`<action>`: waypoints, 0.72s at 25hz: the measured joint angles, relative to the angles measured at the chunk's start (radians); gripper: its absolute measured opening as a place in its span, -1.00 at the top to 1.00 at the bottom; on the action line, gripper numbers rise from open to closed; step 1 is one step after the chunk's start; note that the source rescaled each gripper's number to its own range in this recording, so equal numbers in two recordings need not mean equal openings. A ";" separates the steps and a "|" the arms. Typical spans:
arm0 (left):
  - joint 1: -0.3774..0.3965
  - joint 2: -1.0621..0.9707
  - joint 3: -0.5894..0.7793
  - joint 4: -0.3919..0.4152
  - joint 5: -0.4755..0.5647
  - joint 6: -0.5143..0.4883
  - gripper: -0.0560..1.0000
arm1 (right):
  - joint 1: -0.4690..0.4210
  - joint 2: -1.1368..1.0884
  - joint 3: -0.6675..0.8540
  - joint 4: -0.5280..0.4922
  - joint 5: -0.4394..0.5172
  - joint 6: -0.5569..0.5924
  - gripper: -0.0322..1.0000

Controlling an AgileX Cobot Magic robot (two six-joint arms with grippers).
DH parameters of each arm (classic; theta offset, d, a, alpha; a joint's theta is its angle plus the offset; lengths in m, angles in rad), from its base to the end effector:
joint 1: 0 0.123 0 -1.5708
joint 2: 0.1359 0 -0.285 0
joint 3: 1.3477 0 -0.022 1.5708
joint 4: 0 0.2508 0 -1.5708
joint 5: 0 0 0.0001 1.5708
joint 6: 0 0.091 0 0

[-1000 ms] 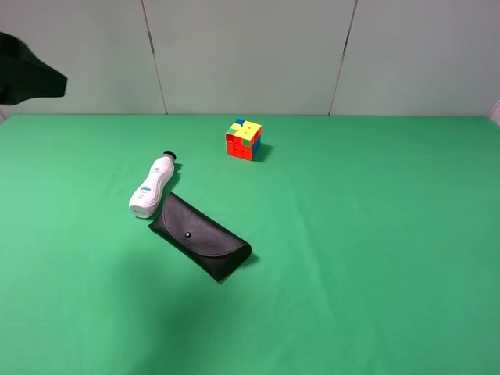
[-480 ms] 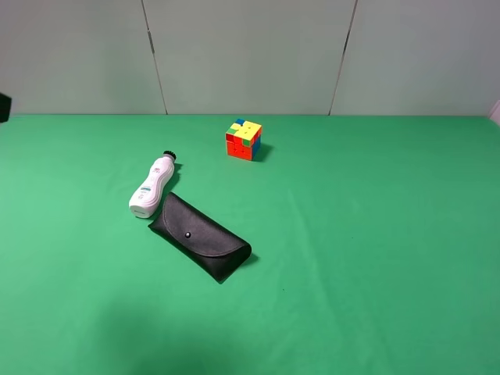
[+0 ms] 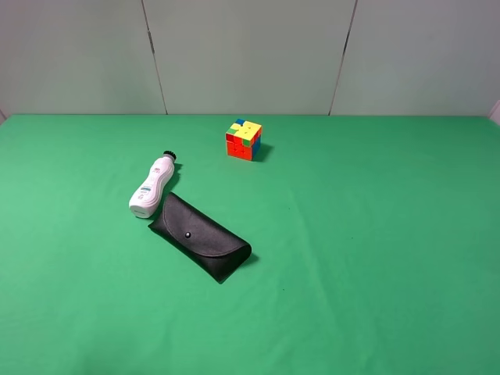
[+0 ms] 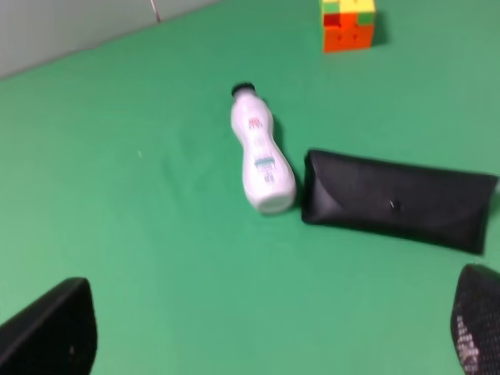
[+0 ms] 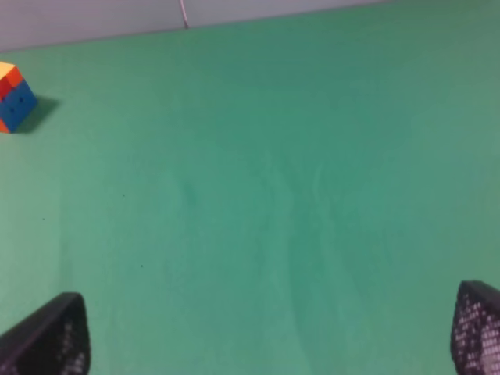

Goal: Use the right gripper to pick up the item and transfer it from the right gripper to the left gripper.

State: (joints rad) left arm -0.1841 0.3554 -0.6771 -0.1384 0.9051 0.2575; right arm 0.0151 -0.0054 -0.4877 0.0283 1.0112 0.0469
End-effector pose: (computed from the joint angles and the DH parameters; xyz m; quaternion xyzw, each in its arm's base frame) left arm 0.0471 -0.0188 0.3346 0.1791 0.8382 -0.0498 0.5128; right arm -0.0023 0.0021 0.2779 0.0132 0.8417 0.0309 0.5388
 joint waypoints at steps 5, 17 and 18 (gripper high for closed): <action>0.000 -0.130 0.018 0.009 0.084 -0.035 -0.66 | 0.000 0.000 0.000 0.000 0.000 0.000 -1.00; 0.000 -0.286 0.064 0.071 0.236 -0.066 -0.55 | 0.000 0.000 0.000 0.001 -0.001 0.000 -1.00; 0.000 -0.293 0.064 0.070 0.238 -0.067 -0.54 | 0.000 0.000 0.000 0.001 0.000 0.000 -1.00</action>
State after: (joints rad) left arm -0.1841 0.0624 -0.6131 -0.0680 1.1434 0.1901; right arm 0.0151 -0.0054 -0.4877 0.0293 1.0112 0.0469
